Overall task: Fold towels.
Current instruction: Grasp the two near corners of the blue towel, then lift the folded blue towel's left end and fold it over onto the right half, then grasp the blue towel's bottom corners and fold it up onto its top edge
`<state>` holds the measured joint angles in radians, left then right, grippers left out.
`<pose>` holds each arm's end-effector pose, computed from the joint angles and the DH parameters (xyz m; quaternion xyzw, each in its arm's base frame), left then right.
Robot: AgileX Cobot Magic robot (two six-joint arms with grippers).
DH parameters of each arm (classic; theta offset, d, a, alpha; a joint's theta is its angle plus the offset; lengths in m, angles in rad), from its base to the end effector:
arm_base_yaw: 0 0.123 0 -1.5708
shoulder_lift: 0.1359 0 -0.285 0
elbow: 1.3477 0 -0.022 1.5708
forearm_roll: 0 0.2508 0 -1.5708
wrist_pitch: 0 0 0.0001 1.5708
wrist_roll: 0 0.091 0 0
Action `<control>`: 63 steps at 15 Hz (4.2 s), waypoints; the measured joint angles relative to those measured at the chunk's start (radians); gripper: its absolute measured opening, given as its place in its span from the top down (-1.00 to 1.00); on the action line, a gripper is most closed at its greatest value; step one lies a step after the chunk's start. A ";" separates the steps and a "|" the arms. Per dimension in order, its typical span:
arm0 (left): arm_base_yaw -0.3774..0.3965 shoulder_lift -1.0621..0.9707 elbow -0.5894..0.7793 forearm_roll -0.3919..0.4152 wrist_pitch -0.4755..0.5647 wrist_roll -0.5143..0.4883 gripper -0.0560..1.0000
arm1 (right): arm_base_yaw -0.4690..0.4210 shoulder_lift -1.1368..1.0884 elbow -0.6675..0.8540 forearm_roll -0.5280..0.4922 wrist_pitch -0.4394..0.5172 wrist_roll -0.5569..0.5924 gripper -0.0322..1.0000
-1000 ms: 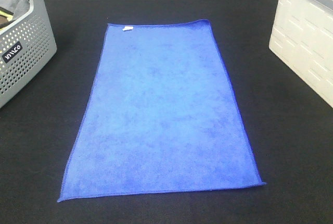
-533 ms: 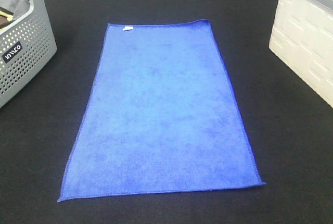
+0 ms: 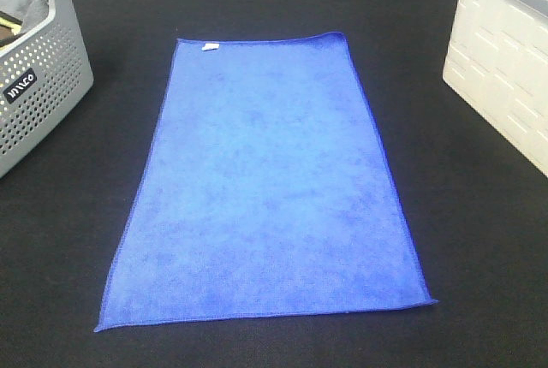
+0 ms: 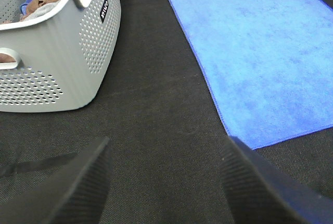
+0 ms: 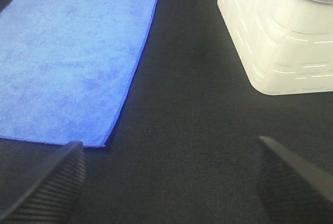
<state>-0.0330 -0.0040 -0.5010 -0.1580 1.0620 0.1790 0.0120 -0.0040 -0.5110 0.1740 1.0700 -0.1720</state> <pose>-0.0066 -0.0123 0.2783 0.0932 0.8445 -0.0406 0.5258 -0.0080 0.0137 0.2805 -0.0823 0.8445 0.0448 0.5272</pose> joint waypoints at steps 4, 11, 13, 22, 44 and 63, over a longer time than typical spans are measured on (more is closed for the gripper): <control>0.000 0.000 -0.001 0.000 -0.001 -0.006 -0.23 | 0.000 0.000 0.000 -0.002 0.000 0.008 -0.65; 0.000 0.239 -0.021 -0.184 -0.251 -0.179 -0.22 | 0.000 0.199 -0.002 -0.004 -0.161 0.255 -0.57; 0.000 0.454 -0.021 -0.334 -0.269 -0.164 -0.22 | 0.000 0.397 -0.013 0.077 -0.212 0.255 -0.54; 0.000 1.233 -0.021 -0.653 -0.404 0.237 -0.22 | 0.000 1.165 -0.110 0.325 -0.271 -0.001 -0.53; -0.133 1.973 -0.156 -1.420 -0.425 0.970 -0.16 | 0.056 1.916 -0.158 1.059 -0.408 -0.766 -0.22; -0.142 1.664 0.113 -1.113 -0.460 0.758 0.88 | 0.087 1.643 0.075 0.897 -0.397 -0.551 0.94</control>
<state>-0.1750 1.6600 -0.3880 -1.2710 0.6020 0.9370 0.0990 1.6390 -0.4360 1.0710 0.6730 -0.7230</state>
